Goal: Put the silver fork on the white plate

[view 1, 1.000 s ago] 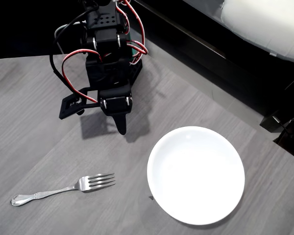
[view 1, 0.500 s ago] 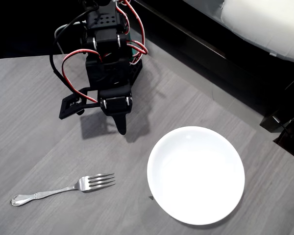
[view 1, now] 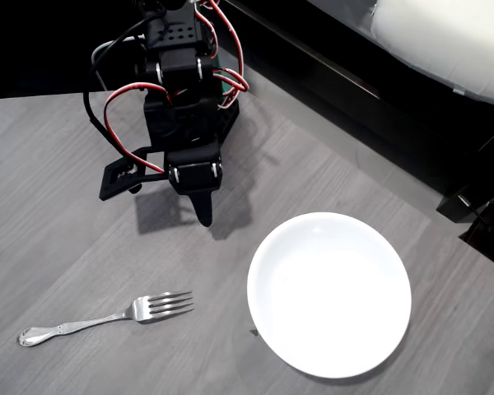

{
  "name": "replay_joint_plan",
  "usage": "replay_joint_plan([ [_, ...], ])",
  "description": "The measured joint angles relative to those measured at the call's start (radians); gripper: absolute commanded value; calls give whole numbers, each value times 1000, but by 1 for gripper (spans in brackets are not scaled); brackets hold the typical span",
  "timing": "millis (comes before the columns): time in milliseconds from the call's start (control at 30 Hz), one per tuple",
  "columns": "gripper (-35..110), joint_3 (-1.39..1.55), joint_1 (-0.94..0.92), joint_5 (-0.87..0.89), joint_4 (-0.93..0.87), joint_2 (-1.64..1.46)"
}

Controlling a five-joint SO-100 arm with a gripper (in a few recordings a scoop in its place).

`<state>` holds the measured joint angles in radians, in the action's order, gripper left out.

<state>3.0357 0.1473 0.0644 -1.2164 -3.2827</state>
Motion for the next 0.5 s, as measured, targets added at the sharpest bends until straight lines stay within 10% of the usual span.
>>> replay_joint_plan([
  [500,0,0,-127,-34,6,0],
])
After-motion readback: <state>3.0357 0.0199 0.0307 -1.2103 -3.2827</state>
